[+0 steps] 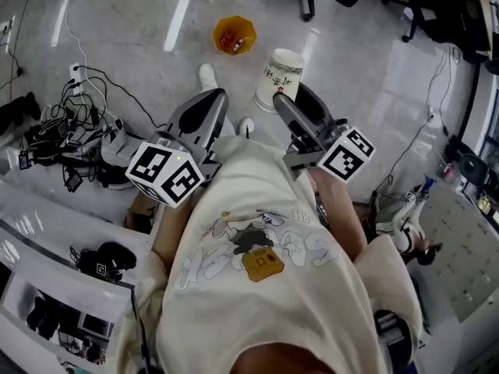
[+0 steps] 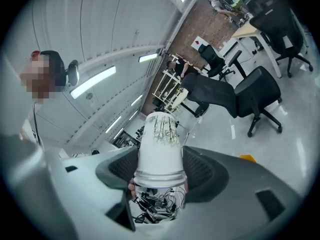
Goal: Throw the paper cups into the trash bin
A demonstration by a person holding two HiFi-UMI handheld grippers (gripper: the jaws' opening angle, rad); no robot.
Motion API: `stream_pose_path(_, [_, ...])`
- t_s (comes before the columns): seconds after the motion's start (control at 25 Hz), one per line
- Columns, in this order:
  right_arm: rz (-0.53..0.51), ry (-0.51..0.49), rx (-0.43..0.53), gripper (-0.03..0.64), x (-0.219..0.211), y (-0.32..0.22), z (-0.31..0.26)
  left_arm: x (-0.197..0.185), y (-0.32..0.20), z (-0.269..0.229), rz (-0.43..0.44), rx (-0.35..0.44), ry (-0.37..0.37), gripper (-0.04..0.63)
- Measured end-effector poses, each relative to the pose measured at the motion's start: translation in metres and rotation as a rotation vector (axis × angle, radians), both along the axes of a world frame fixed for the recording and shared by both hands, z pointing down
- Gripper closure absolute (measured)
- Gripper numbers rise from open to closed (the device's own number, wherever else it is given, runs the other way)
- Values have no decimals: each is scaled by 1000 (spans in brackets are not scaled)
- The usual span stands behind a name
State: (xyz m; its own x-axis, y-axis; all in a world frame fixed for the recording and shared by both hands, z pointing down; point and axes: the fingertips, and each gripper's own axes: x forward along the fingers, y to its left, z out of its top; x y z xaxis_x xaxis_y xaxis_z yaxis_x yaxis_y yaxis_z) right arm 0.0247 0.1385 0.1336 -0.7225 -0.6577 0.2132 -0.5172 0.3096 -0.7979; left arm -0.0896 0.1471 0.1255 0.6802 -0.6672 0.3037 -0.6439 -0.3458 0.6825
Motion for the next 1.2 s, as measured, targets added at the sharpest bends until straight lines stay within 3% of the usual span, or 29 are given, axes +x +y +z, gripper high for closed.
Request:
stream_pose_path(0.32, [-8, 39, -58, 330, -41, -107, 24, -38, -93, 31, 61, -78, 5, 592])
stream_pose_path(0.48, [-42, 75, -81, 330, -39, -136, 46, -37, -120, 64, 11, -125, -24, 592])
stream_pose_path(1.0, [-172, 267, -194, 331, -2, -197, 223, 22, -190, 209, -25, -214, -85, 592])
stream_pose_path(1.2, [-213, 281, -224, 331, -8, -209, 297, 20, -200, 282, -89, -278, -80, 592])
